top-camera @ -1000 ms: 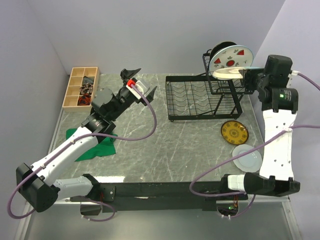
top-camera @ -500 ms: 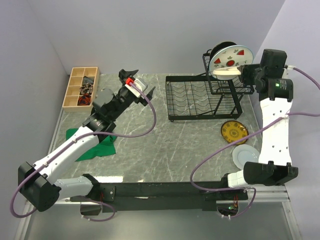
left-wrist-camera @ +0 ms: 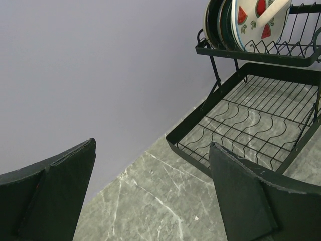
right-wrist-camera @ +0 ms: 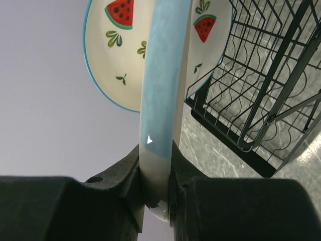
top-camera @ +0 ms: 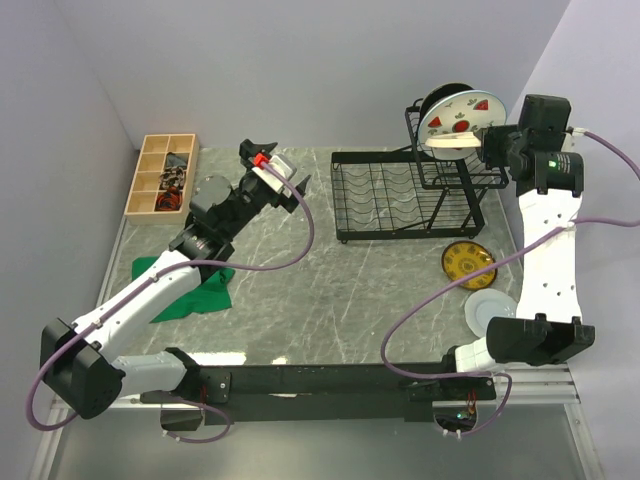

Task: Load the plates into the dish rack
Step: Insert the plate into the dish rack

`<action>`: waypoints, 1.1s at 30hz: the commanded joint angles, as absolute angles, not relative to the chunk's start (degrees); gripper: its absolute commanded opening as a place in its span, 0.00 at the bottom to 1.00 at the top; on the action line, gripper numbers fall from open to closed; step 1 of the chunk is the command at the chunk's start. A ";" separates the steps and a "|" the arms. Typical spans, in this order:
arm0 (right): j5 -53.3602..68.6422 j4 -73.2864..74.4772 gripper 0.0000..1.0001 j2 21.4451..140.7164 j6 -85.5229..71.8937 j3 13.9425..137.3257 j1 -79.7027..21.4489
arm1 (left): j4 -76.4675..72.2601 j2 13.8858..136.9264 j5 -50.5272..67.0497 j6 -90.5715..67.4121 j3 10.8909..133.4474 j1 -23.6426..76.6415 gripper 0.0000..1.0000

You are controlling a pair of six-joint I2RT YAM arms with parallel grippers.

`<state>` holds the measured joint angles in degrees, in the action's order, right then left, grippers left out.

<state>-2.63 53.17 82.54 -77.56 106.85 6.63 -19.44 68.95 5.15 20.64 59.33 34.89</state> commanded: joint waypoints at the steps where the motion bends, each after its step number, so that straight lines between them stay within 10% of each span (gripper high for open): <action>1: -4.22 43.59 0.00 81.56 -79.45 109.86 6.68 | -21.53 68.91 5.89 19.42 59.85 34.45 1.00; 33: -10.46 44.65 0.00 85.17 -80.15 110.83 2.73 | -21.80 67.15 3.87 18.19 57.39 34.45 1.00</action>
<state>-7.70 53.04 86.61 -78.52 106.85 3.46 -19.40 68.77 4.58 19.55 57.45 34.68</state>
